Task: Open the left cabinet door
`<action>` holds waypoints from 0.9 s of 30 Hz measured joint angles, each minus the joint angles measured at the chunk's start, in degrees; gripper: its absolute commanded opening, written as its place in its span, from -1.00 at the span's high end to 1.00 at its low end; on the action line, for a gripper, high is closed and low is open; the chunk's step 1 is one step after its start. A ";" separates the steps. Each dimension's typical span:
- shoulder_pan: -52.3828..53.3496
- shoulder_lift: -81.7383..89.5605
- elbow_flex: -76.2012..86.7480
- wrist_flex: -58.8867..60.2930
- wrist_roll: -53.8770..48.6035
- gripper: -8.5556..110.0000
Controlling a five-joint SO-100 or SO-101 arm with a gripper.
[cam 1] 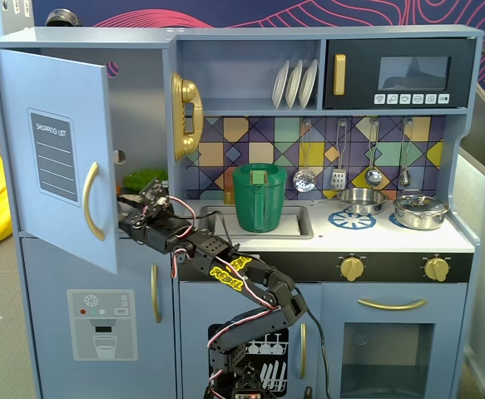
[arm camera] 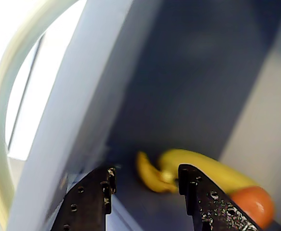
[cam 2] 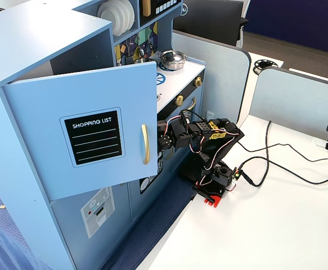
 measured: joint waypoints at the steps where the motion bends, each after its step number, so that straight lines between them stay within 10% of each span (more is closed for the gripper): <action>1: -1.32 -0.44 -0.35 0.00 -0.44 0.72; 12: -5.27 -2.72 -1.14 -2.81 -1.67 0.73; 27: 47.64 15.56 7.03 36.65 22.85 0.78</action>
